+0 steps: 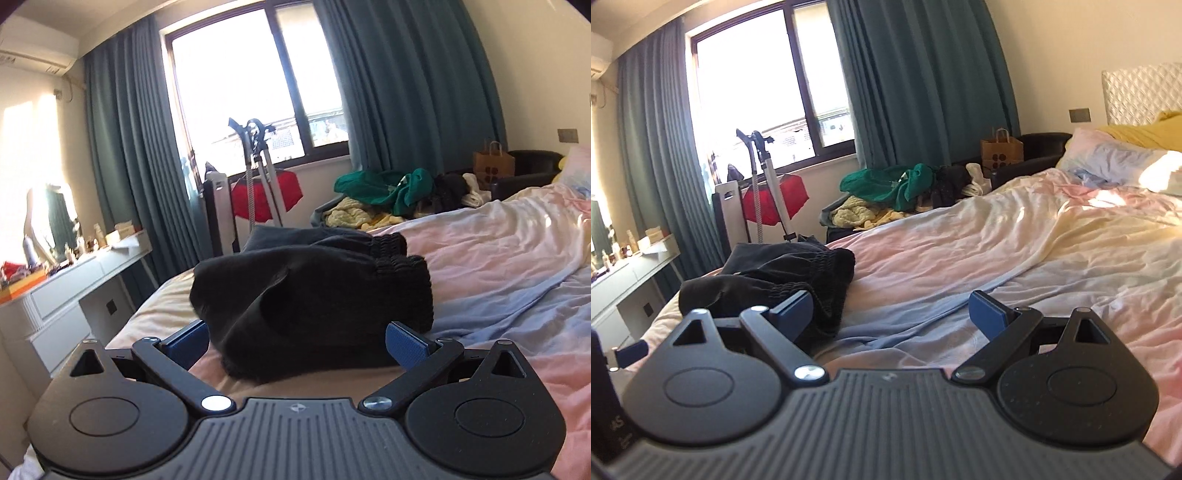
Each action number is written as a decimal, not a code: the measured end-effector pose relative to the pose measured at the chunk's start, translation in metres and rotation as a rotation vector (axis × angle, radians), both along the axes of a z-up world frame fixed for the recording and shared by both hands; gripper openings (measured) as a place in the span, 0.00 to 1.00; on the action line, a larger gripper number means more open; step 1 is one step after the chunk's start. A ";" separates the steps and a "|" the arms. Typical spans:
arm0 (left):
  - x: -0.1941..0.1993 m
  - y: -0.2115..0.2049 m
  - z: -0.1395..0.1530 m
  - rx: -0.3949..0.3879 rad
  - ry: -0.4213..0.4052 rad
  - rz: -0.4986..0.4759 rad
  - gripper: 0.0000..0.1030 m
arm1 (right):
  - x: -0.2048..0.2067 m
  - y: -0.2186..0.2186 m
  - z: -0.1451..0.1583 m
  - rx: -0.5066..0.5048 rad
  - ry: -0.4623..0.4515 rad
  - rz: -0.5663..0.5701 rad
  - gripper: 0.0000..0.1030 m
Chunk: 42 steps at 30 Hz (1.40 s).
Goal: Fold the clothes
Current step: 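Close the left gripper on the ribbed cuff of the black sweatpants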
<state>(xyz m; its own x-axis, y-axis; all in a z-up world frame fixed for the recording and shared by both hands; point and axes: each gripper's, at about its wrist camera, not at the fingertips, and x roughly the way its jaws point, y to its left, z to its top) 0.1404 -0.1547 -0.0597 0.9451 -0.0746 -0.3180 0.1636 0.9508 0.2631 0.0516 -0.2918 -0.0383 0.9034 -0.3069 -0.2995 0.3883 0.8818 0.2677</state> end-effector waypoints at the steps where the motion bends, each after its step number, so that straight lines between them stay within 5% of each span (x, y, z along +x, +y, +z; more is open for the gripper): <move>1: 0.010 -0.010 0.000 0.009 -0.004 -0.015 0.98 | 0.001 -0.006 -0.003 0.009 0.004 -0.026 0.90; 7: 0.055 -0.067 -0.019 0.081 0.017 -0.064 0.94 | 0.012 -0.041 -0.025 0.130 0.015 -0.143 0.90; 15: 0.083 -0.108 -0.035 0.100 0.015 -0.020 0.90 | 0.023 -0.048 -0.038 0.200 0.028 -0.129 0.90; 19: 0.097 -0.114 -0.040 0.097 0.052 0.052 0.69 | 0.020 -0.053 -0.039 0.237 0.019 -0.137 0.90; 20: 0.098 -0.110 -0.040 0.082 0.061 0.048 0.60 | 0.020 -0.054 -0.040 0.241 0.018 -0.140 0.90; 27: 0.087 -0.074 -0.016 0.026 0.091 0.030 0.41 | 0.028 -0.049 -0.045 0.258 0.035 -0.108 0.90; 29: 0.079 -0.056 -0.004 0.004 0.088 0.033 0.24 | 0.030 -0.046 -0.044 0.251 0.033 -0.098 0.90; 33: 0.051 -0.009 0.025 -0.056 0.060 0.048 0.12 | 0.030 -0.041 -0.042 0.225 0.022 -0.081 0.90; 39: -0.003 0.068 0.071 -0.139 0.012 0.049 0.08 | 0.031 -0.027 -0.033 0.158 0.001 -0.026 0.90; 42: -0.028 0.107 0.089 -0.121 -0.006 0.067 0.08 | 0.027 -0.019 -0.025 0.148 -0.014 0.034 0.90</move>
<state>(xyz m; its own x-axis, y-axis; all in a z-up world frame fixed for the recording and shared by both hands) 0.1121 -0.0477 0.0297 0.9511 -0.0490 -0.3049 0.0978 0.9843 0.1468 0.0790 -0.3110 -0.0631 0.9169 -0.2293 -0.3266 0.3541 0.8448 0.4011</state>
